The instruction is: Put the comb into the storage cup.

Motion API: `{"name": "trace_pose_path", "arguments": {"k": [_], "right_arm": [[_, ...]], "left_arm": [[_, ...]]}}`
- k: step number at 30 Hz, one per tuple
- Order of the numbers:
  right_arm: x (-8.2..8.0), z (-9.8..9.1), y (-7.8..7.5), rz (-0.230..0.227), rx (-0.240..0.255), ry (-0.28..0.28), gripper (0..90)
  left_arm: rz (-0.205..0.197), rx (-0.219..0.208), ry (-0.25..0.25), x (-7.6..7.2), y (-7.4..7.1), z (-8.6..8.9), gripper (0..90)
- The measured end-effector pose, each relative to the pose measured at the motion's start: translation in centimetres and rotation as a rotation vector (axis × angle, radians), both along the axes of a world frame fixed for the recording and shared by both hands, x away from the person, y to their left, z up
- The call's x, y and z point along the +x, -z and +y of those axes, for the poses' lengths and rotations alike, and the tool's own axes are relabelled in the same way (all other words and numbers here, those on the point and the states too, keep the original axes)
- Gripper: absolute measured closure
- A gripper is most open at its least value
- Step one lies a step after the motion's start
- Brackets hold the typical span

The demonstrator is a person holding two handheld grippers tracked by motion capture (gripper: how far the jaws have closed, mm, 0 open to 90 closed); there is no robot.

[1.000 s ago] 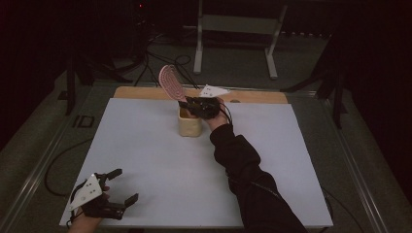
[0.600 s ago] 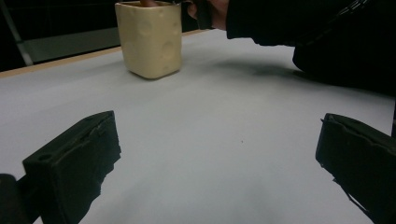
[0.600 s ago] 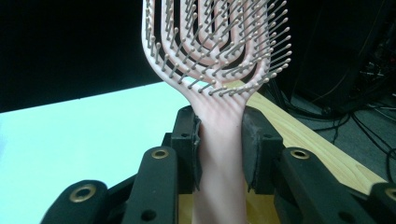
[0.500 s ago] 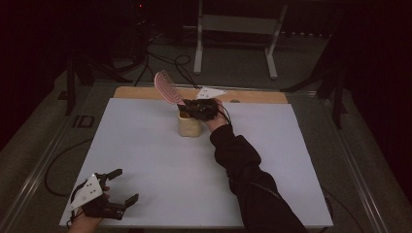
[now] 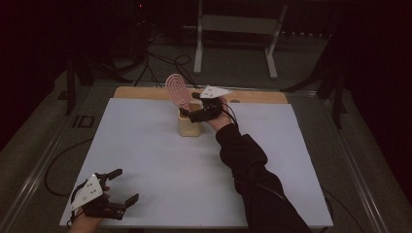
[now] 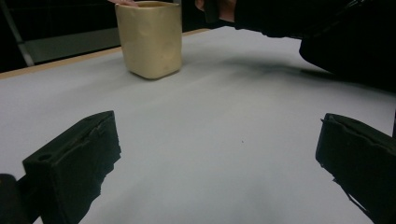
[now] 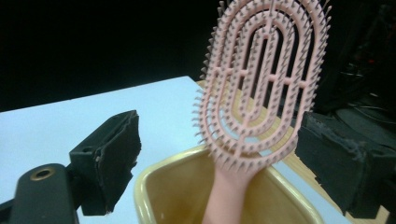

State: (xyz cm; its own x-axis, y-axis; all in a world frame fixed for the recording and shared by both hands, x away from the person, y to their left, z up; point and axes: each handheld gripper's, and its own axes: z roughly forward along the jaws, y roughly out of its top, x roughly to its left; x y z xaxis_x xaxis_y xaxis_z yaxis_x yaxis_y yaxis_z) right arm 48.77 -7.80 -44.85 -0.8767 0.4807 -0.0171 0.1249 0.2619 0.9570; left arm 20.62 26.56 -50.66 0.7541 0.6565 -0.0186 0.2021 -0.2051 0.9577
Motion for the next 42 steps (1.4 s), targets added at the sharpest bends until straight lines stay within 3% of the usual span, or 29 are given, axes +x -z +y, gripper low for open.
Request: {"name": "trace_pose_path", "arguments": {"k": [15,29,42], "right_arm": [[-1.0,-1.1,-0.9,0.039,-0.021,0.03,12.7],[-2.4,-1.6,-1.5,0.144,-0.043,-0.012,10.2],[-4.4,-3.3,-2.2,0.138,-0.063,-0.022,10.0]], "left_arm": [[0.0,-0.002,-0.004,0.0,0.0,0.0,0.0],[0.0,-0.006,-0.006,0.0,0.0,0.0,0.0],[-0.001,-0.008,-0.01,0.0,-0.1,0.0,0.0]]}}
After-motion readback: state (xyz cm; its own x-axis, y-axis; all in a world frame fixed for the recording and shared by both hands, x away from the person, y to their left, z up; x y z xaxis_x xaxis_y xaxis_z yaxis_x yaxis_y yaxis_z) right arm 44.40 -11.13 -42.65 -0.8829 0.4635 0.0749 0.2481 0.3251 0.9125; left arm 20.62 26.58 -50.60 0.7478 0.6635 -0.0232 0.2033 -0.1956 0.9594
